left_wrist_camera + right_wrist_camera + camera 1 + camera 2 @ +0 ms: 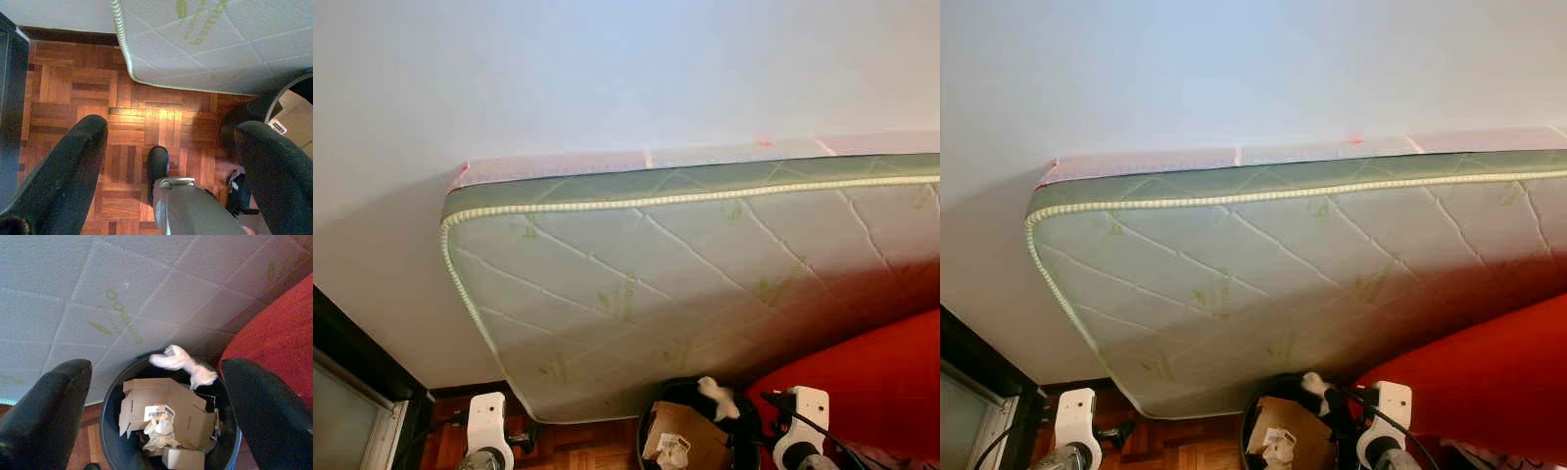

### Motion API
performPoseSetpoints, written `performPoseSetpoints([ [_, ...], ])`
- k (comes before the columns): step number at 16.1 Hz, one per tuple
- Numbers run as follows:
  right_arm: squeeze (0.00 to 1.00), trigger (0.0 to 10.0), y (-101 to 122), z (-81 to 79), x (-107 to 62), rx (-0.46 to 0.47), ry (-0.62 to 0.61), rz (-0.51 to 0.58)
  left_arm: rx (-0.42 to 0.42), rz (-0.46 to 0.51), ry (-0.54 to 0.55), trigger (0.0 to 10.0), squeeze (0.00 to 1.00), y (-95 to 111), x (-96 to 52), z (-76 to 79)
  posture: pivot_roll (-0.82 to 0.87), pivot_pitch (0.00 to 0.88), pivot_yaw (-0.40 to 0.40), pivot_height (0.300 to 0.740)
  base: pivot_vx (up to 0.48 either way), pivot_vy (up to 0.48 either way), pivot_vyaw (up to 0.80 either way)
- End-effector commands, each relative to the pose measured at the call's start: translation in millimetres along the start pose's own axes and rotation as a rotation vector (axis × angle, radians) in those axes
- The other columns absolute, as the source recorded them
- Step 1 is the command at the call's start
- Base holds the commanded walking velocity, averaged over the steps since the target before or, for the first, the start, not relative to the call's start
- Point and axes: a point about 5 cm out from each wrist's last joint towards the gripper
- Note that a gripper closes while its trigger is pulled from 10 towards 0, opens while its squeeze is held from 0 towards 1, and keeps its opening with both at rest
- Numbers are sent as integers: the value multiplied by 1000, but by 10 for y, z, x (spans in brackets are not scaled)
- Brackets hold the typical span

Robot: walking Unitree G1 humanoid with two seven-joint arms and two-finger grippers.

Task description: Clean up the room

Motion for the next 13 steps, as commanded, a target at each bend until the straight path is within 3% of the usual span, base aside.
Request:
performPoseSetpoints([
  [1, 1000, 10000, -4, 3, 3, -13, 1, -18, -12, -18, -4, 10000, 0, -46, -5, 22, 135, 28, -44, 740, 0, 0, 0],
  [2, 365, 10000, -6, 14, 2, -39, -13, -29, -12, -18, -3, 10000, 0, -46, -5, 22, 135, 28, -44, 740, 0, 0, 0],
  [3, 365, 10000, -6, 17, 1, -42, -17, -30, -12, -18, -3, 10000, 0, -46, -5, 22, 135, 28, -44, 740, 0, 0, 0],
  [4, 0, 10000, -12, 30, 0, -48, -35, -38, -12, -18, -3, 10000, 0, -44, -4, 21, 133, 32, -45, 740, 0, 0, 0],
  [13, 0, 10000, -166, 177, -54, -86, -247, -204, -5, -27, -3, 10000, 0, -46, -3, 19, 125, 38, -43, 740, 0, 0, 0],
])
Point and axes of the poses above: a point about 5 cm out from each wrist's last joint towards the gripper, its own x axis pointing out of the wrist towards the gripper, its own y axis along the axis of the wrist's last joint, z = x × y, and after that the axes turned 6 degrees about x, right-handed
